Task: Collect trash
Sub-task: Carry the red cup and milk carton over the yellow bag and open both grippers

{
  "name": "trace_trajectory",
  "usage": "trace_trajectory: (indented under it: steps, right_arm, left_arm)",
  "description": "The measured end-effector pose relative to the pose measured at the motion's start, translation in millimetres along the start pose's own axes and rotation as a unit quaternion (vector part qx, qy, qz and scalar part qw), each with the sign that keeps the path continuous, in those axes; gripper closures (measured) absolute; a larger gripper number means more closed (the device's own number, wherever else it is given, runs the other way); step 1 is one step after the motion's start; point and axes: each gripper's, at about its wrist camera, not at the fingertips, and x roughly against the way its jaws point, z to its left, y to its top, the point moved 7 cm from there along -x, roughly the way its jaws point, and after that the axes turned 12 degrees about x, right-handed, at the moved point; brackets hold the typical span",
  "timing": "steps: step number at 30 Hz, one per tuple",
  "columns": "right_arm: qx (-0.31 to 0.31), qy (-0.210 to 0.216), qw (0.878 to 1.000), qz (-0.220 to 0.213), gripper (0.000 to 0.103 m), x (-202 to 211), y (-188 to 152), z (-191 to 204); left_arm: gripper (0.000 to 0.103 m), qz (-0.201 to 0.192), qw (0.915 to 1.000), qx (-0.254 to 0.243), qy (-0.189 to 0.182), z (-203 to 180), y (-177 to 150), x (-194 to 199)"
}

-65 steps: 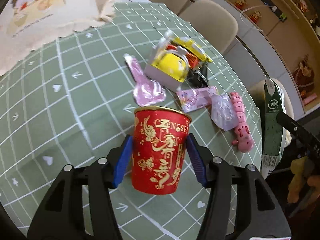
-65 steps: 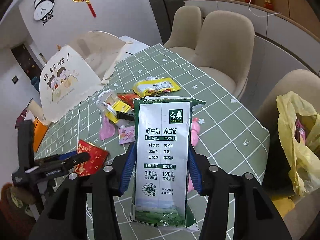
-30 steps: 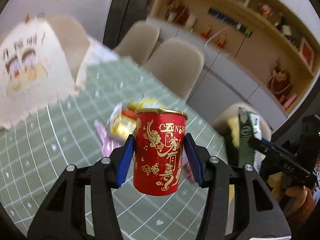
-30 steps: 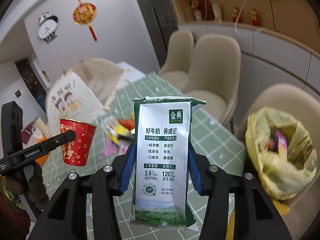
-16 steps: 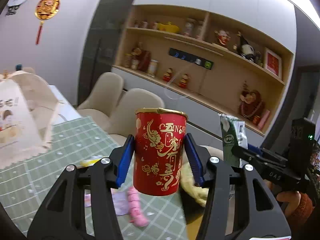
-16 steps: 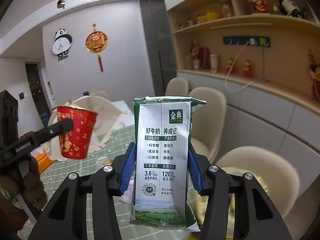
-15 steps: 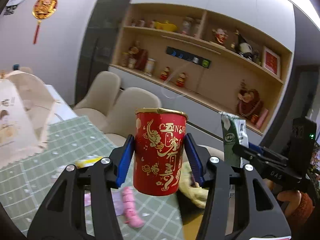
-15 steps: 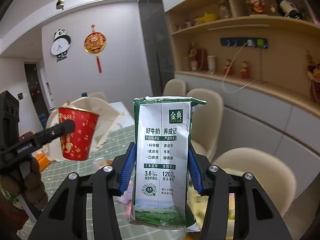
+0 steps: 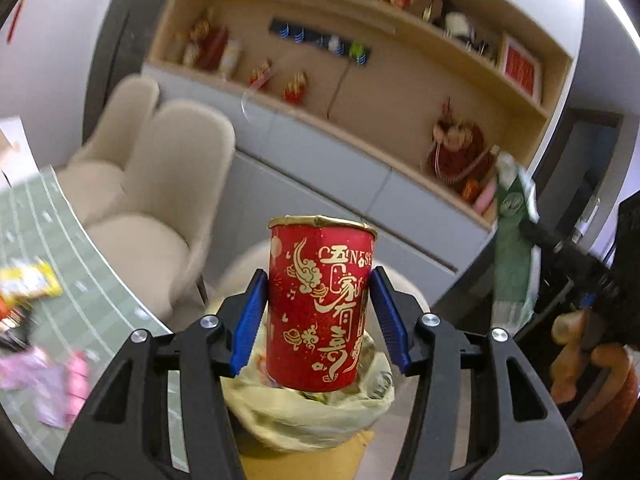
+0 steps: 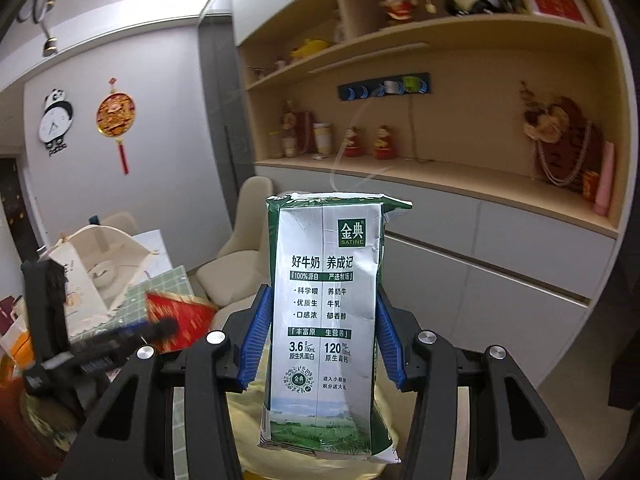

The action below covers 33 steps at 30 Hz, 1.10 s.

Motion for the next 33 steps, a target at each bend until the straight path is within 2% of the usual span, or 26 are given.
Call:
trace_trajectory:
  steps: [6, 8, 10, 15, 23, 31, 32, 33]
  right_arm:
    - [-0.018, 0.001, 1.000, 0.018, 0.056, -20.2, -19.2, -44.0]
    - [-0.025, 0.008, 1.000, 0.017, 0.056, -28.1, -25.7, -50.5]
    - [-0.029, 0.017, 0.999, 0.018, 0.056, -36.6, -27.5, -51.2]
    - [-0.035, 0.059, 0.997, 0.022, 0.056, -74.1, -34.5, -37.9]
    - [-0.030, 0.115, 0.992, 0.031, 0.056, -124.8, -55.7, 9.8]
    - [-0.016, 0.119, 0.992, 0.036, 0.055, -149.3, -82.8, 36.2]
    - [-0.016, 0.120, 0.992, 0.041, 0.055, -149.8, -86.1, 39.0]
    - [-0.016, 0.118, 0.992, 0.044, 0.049, -149.0, -87.6, 40.9]
  left_arm:
    - [0.051, 0.069, 0.9971, 0.027, 0.019, -1.3, -33.3, -70.3]
    - [0.050, 0.096, 0.9941, 0.042, 0.025, 3.1, -38.4, -85.1]
    - [0.050, 0.103, 0.9929, 0.051, 0.031, 7.0, -39.5, -87.3]
    - [0.047, 0.083, 0.9930, 0.062, 0.057, 21.9, -33.6, -64.6]
    - [0.046, 0.044, 0.9867, 0.088, 0.129, 64.0, -27.4, -0.2]
    - [0.046, 0.027, 0.9749, 0.116, 0.188, 106.2, -32.3, 58.4]
    - [0.046, 0.026, 0.9735, 0.118, 0.194, 111.3, -33.8, 65.6]
    - [0.046, 0.025, 0.9724, 0.120, 0.199, 116.0, -35.1, 71.5]
